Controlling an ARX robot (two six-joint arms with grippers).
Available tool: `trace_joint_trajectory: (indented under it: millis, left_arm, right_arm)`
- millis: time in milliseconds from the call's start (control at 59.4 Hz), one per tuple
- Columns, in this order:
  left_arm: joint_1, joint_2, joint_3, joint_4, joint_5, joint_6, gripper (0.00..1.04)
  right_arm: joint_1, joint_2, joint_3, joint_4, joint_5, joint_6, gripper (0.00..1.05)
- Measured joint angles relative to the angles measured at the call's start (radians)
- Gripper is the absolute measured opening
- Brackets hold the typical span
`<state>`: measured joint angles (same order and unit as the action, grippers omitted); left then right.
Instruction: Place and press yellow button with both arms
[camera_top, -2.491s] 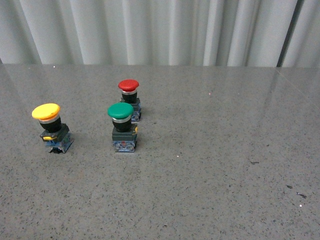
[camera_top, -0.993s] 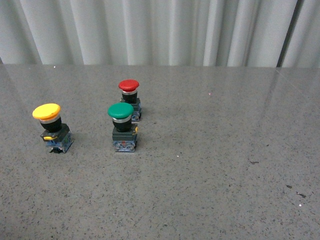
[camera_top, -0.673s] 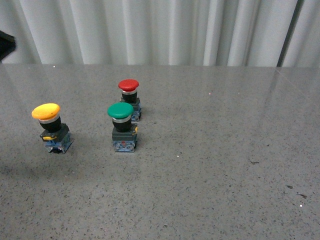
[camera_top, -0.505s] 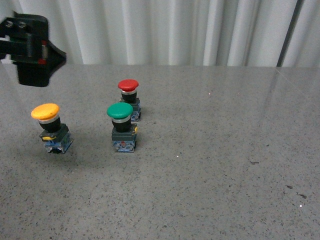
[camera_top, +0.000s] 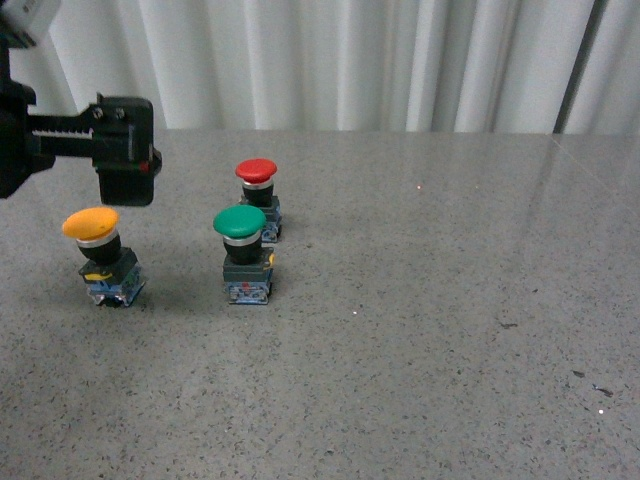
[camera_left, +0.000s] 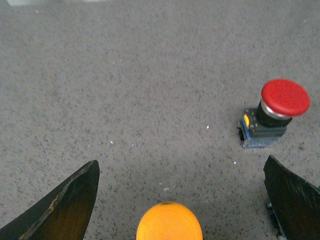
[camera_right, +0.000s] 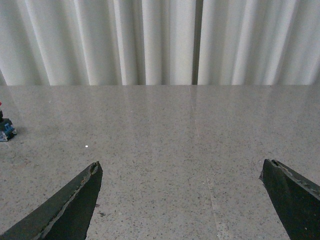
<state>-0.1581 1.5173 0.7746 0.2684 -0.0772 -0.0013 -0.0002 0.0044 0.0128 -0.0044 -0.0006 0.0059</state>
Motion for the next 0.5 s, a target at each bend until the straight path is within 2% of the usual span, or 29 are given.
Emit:
trace_joint_trajectory:
  millis: [404,454,505]
  left_arm:
    - [0.018,0.061,-0.034,0.033,0.006,-0.004,0.98]
    - [0.018,0.067,-0.036,0.039,0.005,-0.003,0.95]
    - [0.018,0.073,-0.039,0.040,0.006,-0.004,0.88]
  right_arm:
    - [0.000,0.000,0.000,0.000,0.000,0.000,0.98]
    - [0.000,0.000,0.000,0.000,0.000,0.000,0.98]
    - [0.000,0.000,0.000,0.000,0.000,0.000,0.98]
